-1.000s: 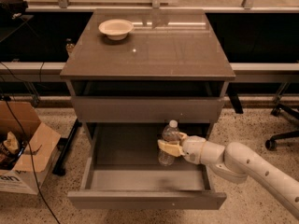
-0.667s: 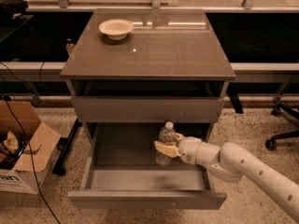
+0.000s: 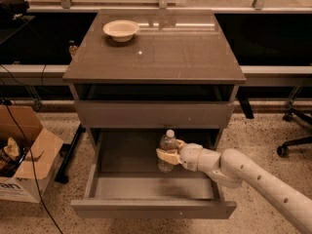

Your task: Place water bottle into middle drawer

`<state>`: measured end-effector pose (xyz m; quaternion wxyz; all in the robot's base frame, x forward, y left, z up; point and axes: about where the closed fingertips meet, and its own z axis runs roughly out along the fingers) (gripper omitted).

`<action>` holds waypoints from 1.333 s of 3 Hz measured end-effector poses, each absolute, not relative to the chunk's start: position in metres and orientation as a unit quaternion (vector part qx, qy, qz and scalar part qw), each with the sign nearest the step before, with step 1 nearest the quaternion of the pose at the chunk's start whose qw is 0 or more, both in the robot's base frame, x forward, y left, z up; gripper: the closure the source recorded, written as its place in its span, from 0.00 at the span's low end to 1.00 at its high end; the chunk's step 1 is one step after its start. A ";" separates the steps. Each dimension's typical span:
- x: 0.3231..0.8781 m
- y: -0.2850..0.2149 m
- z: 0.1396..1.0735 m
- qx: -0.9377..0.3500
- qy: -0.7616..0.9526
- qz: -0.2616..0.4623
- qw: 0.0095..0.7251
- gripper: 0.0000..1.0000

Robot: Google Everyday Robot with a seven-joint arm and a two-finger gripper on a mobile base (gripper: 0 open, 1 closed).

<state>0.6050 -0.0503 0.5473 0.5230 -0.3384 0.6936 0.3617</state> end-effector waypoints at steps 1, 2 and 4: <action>0.614 -0.043 0.528 -0.356 0.689 0.356 0.522 1.00; 0.621 -0.036 0.512 -0.380 0.691 0.339 0.512 1.00; 0.621 -0.037 0.464 -0.372 0.714 0.336 0.489 0.53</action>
Offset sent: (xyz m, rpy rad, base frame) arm 0.0251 0.0164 -0.0550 -0.1544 -0.0485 0.0616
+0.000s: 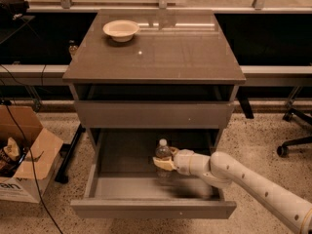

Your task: Place water bottle into middle drawer

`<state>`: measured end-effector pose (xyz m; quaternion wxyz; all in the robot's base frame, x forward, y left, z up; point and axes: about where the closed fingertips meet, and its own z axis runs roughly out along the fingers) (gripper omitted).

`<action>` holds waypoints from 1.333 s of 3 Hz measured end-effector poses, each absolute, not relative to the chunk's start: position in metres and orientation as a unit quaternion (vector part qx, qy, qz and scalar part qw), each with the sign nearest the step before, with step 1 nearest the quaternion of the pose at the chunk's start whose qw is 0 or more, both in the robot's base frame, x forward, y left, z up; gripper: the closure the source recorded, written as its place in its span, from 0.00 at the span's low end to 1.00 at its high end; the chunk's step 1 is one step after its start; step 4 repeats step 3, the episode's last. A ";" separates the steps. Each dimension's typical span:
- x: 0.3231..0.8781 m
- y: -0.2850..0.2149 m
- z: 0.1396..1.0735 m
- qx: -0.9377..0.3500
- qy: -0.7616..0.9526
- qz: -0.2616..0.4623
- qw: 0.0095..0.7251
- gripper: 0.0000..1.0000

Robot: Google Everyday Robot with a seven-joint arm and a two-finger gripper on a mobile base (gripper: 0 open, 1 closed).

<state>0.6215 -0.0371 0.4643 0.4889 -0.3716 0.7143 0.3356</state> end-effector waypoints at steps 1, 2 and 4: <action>0.621 -0.041 0.448 -0.359 0.726 0.336 0.481 0.30; 0.621 -0.038 0.448 -0.360 0.725 0.337 0.481 0.07; 0.620 -0.036 0.448 -0.361 0.724 0.338 0.481 0.00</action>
Offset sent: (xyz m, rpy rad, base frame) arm -0.0005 -0.0032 -0.0150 -0.0012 0.0281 -0.0198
